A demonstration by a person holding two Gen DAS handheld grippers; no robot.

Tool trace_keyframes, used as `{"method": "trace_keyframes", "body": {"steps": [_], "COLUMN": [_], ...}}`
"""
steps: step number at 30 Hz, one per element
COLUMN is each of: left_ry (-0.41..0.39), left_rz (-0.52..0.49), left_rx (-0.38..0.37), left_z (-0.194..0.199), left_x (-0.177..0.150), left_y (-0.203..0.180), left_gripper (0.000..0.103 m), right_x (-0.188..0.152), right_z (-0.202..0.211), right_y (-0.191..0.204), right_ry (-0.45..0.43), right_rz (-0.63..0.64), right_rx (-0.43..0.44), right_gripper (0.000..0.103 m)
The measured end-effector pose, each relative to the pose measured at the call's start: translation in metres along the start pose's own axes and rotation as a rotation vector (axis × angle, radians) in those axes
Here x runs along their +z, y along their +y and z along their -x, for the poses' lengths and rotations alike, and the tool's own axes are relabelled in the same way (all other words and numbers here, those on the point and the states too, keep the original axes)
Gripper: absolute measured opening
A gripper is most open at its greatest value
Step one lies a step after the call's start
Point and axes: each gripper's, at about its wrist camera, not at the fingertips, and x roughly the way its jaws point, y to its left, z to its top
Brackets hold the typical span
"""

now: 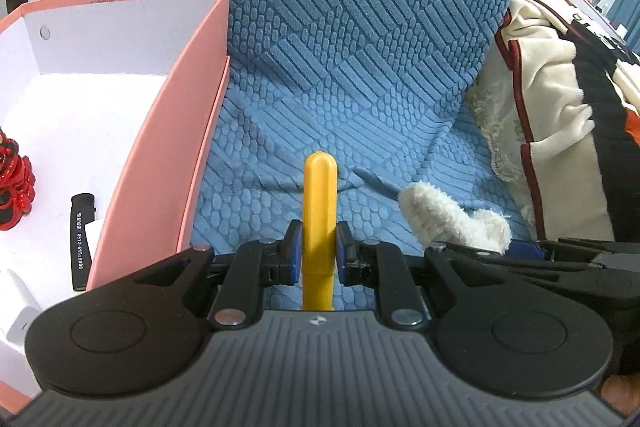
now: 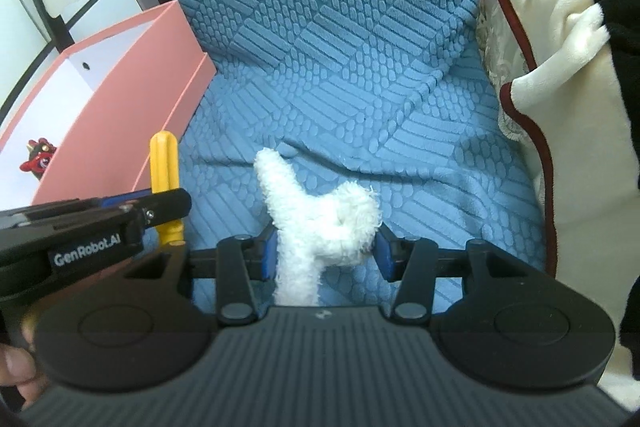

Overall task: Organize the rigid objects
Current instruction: 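Carry the screwdriver and hair clip with both grippers over the pink box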

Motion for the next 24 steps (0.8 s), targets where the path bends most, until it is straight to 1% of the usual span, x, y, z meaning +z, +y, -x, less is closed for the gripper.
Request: {"method": "trace_keyframes", "body": {"steps": [6, 11, 13, 20, 24], "left_ry": [-0.004, -0.018, -0.024, -0.028, -0.034], "left_rz": [0.015, 0.014, 0.003, -0.003, -0.009], "left_rx": [-0.025, -0.056, -0.061, -0.063, -0.072], "left_z": [0.007, 0.019, 0.025, 0.046, 0.059], "left_x": [0.001, 0.011, 0.016, 0.039, 0.054], "left_y": [0.002, 0.001, -0.001, 0.000, 0.003], "left_gripper": [0.020, 0.020, 0.020, 0.020, 0.020], "right_x": [0.003, 0.005, 0.005, 0.009, 0.018], "right_z": [0.011, 0.021, 0.024, 0.041, 0.055], "right_y": [0.002, 0.006, 0.009, 0.019, 0.023], "right_ry": [-0.017, -0.048, -0.048, -0.075, -0.101], "right_rz": [-0.009, -0.009, -0.007, 0.018, 0.011], "right_rx": [-0.002, 0.007, 0.017, 0.004, 0.025], "right_gripper": [0.050, 0.050, 0.050, 0.050, 0.050]}}
